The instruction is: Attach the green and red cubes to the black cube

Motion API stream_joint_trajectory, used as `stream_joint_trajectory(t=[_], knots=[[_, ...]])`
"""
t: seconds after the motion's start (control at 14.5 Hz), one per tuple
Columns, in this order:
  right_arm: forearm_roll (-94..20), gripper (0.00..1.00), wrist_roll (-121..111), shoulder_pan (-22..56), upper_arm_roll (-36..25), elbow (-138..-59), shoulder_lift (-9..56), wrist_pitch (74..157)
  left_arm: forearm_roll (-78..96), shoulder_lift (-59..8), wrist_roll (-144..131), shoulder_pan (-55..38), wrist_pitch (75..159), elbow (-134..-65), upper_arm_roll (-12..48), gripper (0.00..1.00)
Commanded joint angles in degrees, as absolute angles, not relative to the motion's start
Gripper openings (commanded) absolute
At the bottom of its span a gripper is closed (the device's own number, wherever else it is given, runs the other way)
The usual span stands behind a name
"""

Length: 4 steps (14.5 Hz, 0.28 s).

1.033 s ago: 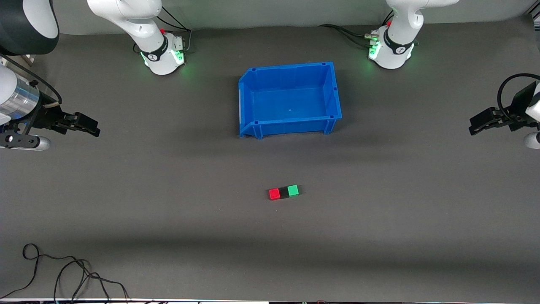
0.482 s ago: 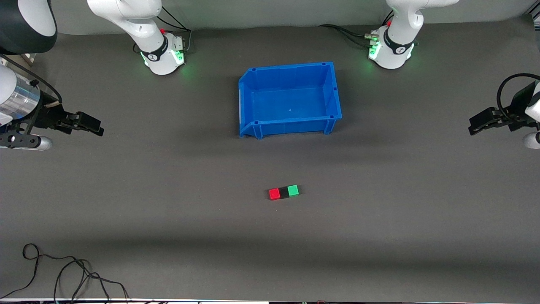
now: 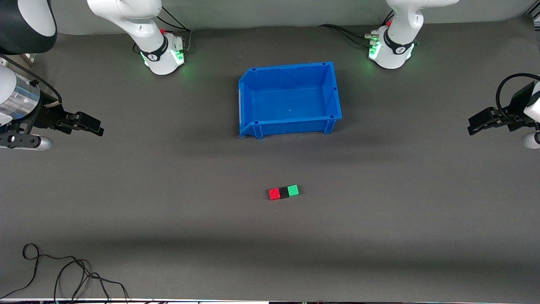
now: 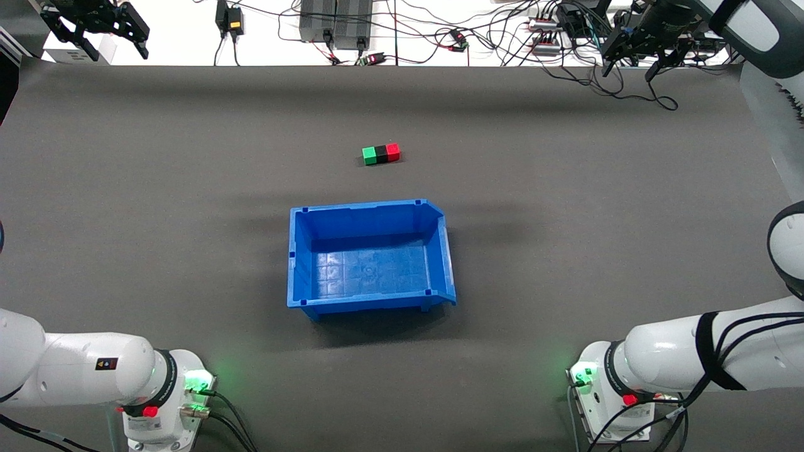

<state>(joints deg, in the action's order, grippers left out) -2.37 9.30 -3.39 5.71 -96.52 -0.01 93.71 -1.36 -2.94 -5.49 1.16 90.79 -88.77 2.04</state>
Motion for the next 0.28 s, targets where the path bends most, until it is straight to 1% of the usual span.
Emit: stream_joint_trajectory(t=[0.0,0.21], knots=[[-2.72,1.0,8.35,-3.34,5.54,-95.19,0.53,92.99,-1.67,-1.85,-5.8,0.35,90.88,-89.82,1.76,1.0],[-2.72,1.0,8.35,-3.34,5.54,-95.1,0.53,92.99,-1.76,-1.76,-5.8,0.09,90.53,-89.82,1.76,1.0]])
